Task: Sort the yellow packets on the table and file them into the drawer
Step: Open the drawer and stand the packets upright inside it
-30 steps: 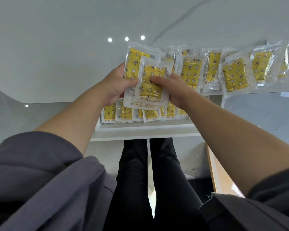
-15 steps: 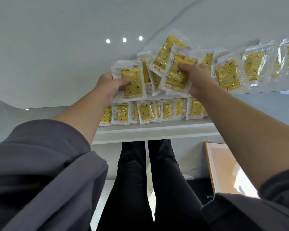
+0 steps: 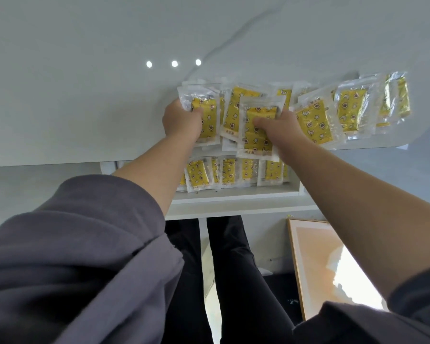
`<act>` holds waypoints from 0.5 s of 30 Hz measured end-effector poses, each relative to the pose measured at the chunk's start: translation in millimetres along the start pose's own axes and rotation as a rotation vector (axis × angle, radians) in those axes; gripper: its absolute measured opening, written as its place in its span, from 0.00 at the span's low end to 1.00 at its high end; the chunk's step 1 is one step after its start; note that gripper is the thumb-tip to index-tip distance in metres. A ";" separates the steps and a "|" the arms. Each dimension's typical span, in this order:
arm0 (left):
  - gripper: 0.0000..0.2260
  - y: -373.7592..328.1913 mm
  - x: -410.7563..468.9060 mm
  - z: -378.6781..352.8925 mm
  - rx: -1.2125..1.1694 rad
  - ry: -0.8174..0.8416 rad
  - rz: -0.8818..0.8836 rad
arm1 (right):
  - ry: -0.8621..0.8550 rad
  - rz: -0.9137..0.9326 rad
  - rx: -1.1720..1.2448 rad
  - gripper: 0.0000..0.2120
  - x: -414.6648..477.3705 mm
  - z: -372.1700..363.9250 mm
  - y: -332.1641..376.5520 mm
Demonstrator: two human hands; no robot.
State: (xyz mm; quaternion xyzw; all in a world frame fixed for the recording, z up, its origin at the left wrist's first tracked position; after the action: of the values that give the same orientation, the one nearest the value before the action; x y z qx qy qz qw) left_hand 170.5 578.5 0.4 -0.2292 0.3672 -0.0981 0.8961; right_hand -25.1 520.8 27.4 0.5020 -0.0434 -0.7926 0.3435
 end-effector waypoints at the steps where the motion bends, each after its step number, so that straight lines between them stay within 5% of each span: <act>1: 0.07 -0.8 -1.0 -3.6 -0.002 0.010 -0.013 | -0.006 0.006 -0.029 0.08 1.2 -0.9 -2.1; 4: 0.12 -1.8 -4.4 -9.4 0.004 0.030 -0.015 | -0.028 0.003 -0.078 0.19 3.8 -1.5 -6.9; 10: 0.06 12.3 -7.5 11.3 -0.072 0.032 -0.011 | 0.027 0.029 -0.059 0.12 -0.1 3.2 -10.5; 15: 0.12 70.5 -4.2 70.3 -0.150 0.047 0.076 | 0.299 0.000 -0.060 0.09 -22.2 -1.6 -21.4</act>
State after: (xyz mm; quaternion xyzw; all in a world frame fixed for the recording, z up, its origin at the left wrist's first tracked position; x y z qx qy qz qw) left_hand 217.4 665.5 12.9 -0.2793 0.4028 -0.0417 0.8707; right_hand -28.7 550.6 34.8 0.6039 0.0319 -0.7100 0.3608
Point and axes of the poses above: each hand's wrist, its own x-axis towards the middle knuckle, its own z-axis out of the back of the hand, y = z × x, the point moved 3 cm from there along x, towards the middle knuckle, and after that the axes turned 12 degrees about -y, right-handed, at the moved point
